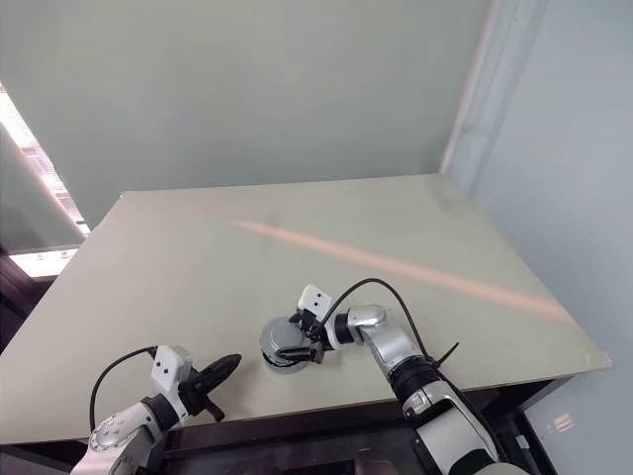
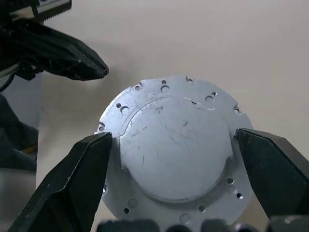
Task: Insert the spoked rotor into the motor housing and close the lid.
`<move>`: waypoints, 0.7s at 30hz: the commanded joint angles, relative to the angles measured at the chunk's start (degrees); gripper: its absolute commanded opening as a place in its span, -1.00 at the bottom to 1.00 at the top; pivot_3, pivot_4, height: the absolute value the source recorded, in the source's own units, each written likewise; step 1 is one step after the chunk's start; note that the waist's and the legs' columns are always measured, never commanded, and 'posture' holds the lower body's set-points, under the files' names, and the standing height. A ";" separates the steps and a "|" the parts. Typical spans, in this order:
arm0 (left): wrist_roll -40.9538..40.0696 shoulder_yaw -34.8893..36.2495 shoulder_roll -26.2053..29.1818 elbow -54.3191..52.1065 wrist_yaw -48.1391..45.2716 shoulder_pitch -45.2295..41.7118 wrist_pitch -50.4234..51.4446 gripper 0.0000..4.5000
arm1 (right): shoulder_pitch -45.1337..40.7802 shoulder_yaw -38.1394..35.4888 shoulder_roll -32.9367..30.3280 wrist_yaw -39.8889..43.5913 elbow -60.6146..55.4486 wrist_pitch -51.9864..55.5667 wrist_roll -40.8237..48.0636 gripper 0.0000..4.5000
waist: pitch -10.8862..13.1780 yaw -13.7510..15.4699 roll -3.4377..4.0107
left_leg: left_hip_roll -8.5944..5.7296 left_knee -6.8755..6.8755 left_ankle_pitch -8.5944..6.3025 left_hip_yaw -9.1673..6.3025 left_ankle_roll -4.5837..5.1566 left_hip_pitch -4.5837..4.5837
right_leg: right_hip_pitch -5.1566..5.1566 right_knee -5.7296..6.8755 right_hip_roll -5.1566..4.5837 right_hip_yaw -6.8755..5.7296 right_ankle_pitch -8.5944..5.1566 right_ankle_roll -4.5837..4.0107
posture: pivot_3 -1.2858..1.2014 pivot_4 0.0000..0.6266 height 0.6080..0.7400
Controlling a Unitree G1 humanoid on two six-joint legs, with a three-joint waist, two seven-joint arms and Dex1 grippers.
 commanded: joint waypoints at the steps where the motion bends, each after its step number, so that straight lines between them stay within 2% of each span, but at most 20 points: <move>1: -0.42 0.35 0.55 -2.38 -0.34 -0.27 -0.78 -1.00 | -2.04 -0.89 0.26 0.33 -0.19 -1.39 -0.29 0.74 | 0.00 0.00 0.00 | 0.00 0.00 0.00 0.00 0.00 0.00 | 0.00 0.00 0.00 0.00 0.00 0.00 | 0.03 -1.00 1.00; 3: -0.40 0.30 0.52 -2.30 -0.38 -0.29 -0.84 -1.00 | -2.13 -0.77 0.09 0.19 -0.33 -0.95 -0.53 0.47 | 0.00 -0.01 0.00 | 0.00 0.01 0.00 0.00 0.00 0.01 | 0.01 0.00 0.00 0.00 0.00 0.00 | 0.03 -1.00 1.00; 21: 0.05 -0.56 -0.03 -0.64 -0.89 -1.73 -1.43 -1.00 | -4.17 5.05 -0.90 1.34 -4.02 3.21 -7.74 0.46 | -0.01 0.00 0.01 | 0.00 0.02 0.00 0.00 0.00 0.02 | 0.02 0.03 0.00 0.00 0.01 0.01 | 0.03 -1.00 1.00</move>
